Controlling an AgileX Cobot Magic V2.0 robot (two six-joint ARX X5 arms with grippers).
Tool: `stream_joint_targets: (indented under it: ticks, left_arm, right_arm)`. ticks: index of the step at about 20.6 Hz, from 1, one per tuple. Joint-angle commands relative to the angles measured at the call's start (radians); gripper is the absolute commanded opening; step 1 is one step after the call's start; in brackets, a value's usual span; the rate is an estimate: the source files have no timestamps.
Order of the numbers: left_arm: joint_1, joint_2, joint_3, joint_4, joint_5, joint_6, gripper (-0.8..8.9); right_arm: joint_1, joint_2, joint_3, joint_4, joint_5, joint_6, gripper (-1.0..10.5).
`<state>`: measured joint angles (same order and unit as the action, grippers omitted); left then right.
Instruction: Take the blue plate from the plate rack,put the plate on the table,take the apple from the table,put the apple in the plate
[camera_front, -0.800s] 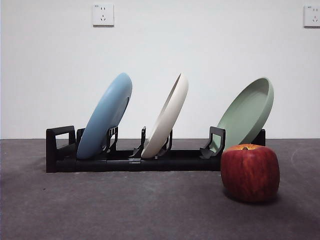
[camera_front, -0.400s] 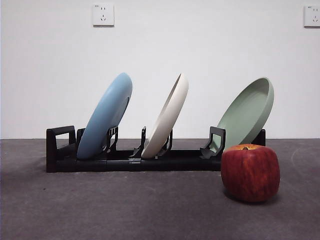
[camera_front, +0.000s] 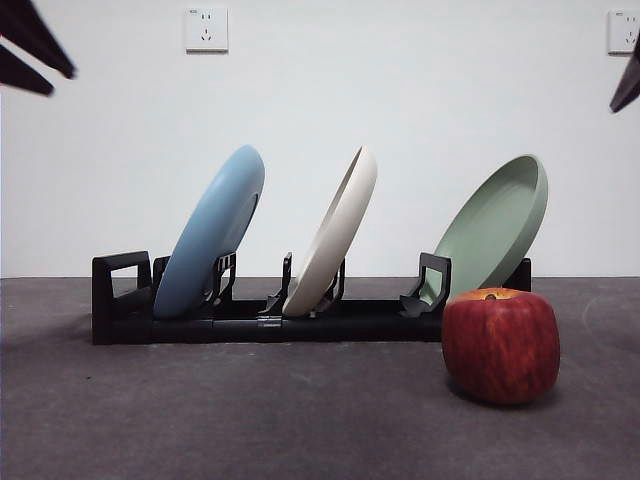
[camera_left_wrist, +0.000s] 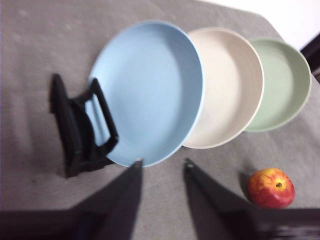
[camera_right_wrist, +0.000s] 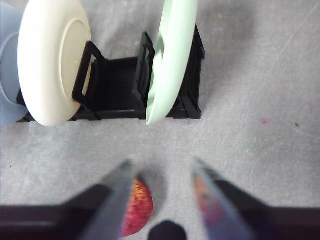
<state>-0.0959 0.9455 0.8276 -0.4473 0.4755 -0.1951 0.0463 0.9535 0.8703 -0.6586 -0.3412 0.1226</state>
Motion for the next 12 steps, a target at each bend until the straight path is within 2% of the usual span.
stream_joint_targets:
  ticks: [1,4,8,12]
  left_arm:
    - [-0.051,0.057,0.002,0.072,0.005,-0.032,3.5]
    - [-0.117,0.179,0.094,0.064,-0.023,-0.029,3.5]
    - [-0.203,0.393,0.346,-0.088,-0.172,0.075,3.5]
    - [-0.252,0.58,0.578,-0.161,-0.246,0.123,3.5]
  right_arm:
    - [0.003,0.0,0.003,0.004,-0.002,-0.008,2.9]
    - [0.003,0.0,0.003,0.004,-0.003,-0.008,2.9]
    - [0.003,0.0,0.003,0.003,-0.002,-0.008,2.9]
    - [0.003,0.0,0.003,0.003,-0.001,-0.008,2.9]
